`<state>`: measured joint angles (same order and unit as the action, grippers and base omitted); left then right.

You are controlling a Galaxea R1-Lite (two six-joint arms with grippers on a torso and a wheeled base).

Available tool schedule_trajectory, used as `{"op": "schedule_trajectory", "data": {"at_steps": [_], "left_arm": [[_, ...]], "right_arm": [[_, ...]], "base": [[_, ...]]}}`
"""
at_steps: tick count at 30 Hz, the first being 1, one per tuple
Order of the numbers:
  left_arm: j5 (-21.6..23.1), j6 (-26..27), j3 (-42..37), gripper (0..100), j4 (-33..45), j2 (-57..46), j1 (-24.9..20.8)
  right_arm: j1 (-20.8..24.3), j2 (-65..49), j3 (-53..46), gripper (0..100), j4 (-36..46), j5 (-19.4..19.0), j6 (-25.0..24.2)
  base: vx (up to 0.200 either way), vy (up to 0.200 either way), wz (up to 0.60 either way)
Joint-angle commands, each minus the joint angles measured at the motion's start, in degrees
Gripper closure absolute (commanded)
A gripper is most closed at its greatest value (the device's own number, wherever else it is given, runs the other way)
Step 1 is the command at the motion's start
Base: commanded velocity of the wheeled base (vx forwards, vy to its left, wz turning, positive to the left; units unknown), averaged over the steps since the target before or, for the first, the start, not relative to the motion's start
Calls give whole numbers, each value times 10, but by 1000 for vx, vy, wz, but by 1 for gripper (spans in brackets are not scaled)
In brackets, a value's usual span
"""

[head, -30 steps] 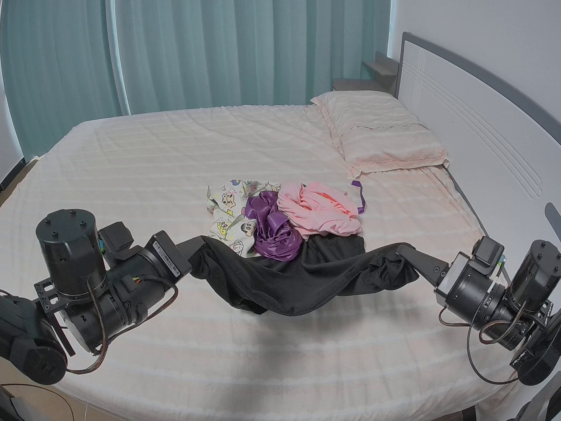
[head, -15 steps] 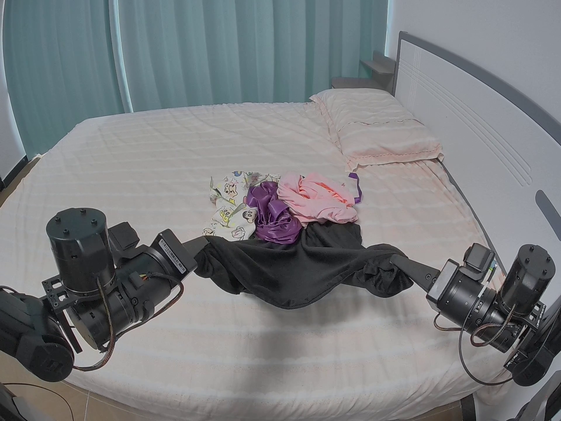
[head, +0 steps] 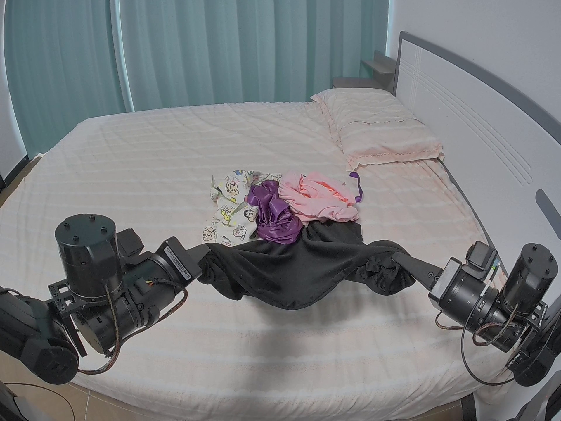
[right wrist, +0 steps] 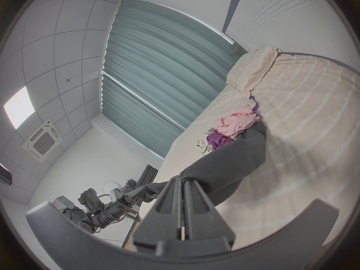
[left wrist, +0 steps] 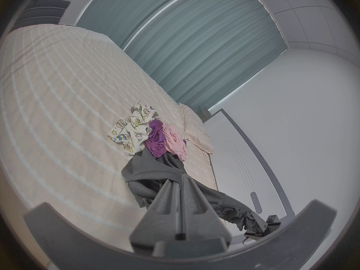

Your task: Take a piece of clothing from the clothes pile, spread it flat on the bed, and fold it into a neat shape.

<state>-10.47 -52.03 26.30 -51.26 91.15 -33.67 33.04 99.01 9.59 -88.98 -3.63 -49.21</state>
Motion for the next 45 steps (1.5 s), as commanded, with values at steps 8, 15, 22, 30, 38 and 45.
{"op": "schedule_trajectory", "data": {"at_steps": [8, 15, 22, 30, 38, 45], "left_arm": [[-1, 2, -2, 100, 5, -27, 1], [0, 2, -1, 100, 4, -33, 3], [1, 2, -2, 100, 4, -32, 5], [1, 2, -2, 100, 4, -36, 5], [1, 2, -2, 100, 4, -38, 6], [0, 2, -2, 100, 5, -38, 6]], "right_arm": [[7, -23, 0, 100, -7, 0, 3], [14, -22, 0, 100, -6, 1, 3], [14, -22, 1, 100, -6, 1, 3], [27, -24, 1, 100, -7, 12, 11], [32, -31, 1, 100, -7, 15, 12], [31, -33, 1, 100, -7, 15, 12]], "base": [[0, 200, 0], [0, 200, 0], [0, 200, 0], [0, 200, 0], [0, 200, 0], [0, 200, 0]]}}
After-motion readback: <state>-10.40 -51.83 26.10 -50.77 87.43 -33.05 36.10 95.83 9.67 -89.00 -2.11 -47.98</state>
